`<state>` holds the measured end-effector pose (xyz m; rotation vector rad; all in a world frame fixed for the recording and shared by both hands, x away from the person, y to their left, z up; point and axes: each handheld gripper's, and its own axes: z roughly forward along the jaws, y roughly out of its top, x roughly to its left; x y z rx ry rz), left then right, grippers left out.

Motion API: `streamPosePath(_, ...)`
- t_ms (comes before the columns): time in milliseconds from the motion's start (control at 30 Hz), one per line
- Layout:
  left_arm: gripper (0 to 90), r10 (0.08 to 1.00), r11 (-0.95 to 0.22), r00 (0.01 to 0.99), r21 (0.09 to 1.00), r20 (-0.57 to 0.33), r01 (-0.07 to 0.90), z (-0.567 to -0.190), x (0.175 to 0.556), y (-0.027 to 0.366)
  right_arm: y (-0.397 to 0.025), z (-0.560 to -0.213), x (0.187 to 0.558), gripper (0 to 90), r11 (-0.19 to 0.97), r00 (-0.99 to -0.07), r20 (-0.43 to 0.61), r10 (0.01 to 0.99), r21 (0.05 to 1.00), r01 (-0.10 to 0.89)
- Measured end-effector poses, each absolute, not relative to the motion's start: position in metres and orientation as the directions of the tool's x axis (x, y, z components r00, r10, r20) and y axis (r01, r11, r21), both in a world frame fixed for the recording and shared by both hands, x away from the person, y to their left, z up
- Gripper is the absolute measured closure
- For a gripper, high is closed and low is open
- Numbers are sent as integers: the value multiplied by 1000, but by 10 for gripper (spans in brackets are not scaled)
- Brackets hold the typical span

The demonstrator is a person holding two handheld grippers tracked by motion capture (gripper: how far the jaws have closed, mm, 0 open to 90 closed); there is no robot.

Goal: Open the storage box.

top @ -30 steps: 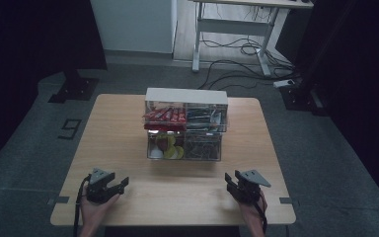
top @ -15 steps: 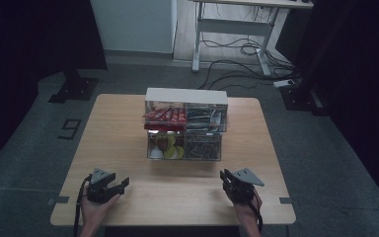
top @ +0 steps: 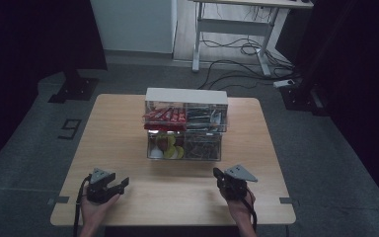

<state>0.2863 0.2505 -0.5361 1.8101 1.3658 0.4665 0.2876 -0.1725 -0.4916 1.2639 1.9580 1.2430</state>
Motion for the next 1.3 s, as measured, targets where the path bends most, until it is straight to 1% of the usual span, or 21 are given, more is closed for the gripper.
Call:
streamPosePath(500, 378, 922, -94, 348, 774, -171, 627, -536, 286, 251, -150, -494, 298, 885, 174, -505, 85, 859, 878, 445)
streamPosePath(933, 377, 922, -93, 349, 775, -170, 625, -537, 286, 250, -137, -497, 309, 885, 175, -525, 107, 844, 872, 458)
streamPosePath(1300, 378, 922, -95, 347, 770, -170, 631, -538, 287, 251, -128, -506, 324, 887, 187, -535, 119, 836, 856, 482)
